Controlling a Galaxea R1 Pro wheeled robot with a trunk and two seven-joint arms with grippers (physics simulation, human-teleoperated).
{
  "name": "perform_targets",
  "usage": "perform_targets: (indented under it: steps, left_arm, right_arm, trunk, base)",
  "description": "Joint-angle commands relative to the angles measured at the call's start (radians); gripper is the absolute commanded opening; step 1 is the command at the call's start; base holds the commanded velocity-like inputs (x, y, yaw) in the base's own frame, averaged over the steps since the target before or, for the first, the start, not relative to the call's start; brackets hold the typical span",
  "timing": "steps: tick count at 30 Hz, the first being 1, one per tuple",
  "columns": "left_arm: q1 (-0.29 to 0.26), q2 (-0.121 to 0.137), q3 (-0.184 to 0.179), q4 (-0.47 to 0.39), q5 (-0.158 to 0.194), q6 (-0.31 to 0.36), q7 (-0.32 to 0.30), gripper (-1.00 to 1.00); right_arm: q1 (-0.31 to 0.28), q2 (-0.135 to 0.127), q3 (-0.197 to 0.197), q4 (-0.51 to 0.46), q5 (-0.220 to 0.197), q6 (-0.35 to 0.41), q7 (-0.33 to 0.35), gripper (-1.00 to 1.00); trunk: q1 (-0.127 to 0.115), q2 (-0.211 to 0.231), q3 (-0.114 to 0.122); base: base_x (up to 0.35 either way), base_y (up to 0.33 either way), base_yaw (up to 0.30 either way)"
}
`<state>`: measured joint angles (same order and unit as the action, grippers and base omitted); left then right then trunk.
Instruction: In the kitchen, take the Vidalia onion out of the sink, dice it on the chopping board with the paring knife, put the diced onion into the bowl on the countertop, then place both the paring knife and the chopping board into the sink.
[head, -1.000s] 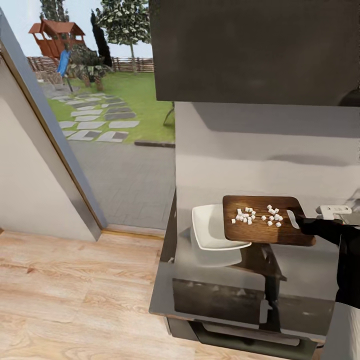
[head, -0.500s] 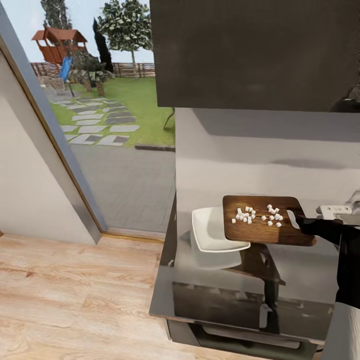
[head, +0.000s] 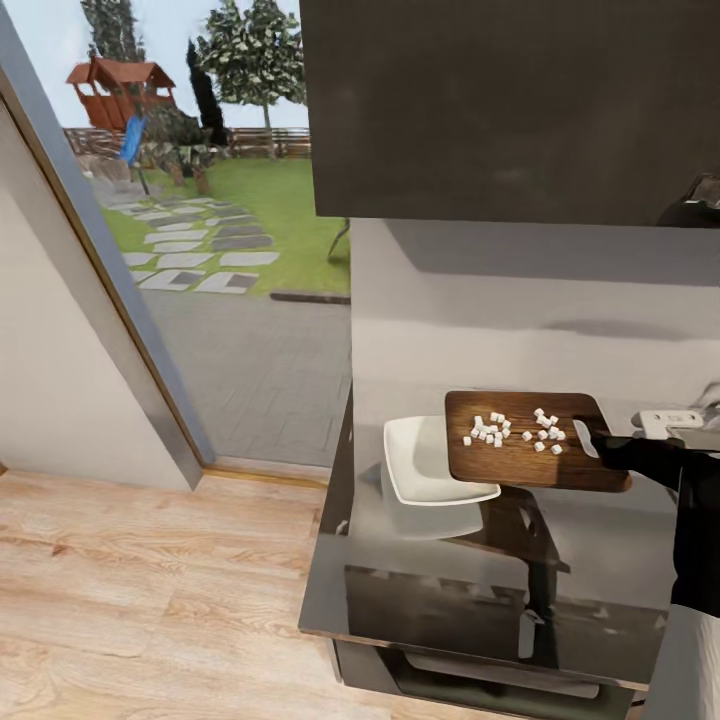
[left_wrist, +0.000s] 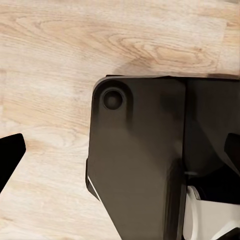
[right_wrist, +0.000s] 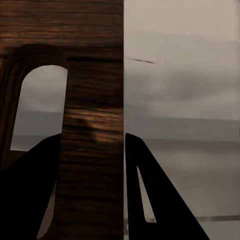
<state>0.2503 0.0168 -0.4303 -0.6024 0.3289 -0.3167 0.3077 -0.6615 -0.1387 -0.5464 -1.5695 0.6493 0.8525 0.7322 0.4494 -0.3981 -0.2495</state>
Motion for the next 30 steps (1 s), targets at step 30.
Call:
perform_targets:
  steps: [30]
  left_arm:
    - [0.0,-0.001,-0.008,-0.002,0.009,-0.003,0.007,1.0]
  right_arm:
    - [-0.002,-0.008,0.12,-0.007,0.012,0.096,0.003,-1.0]
  trunk:
    - [0.001,-0.002,-0.002]
  base:
    - [0.0,0.0,0.0]
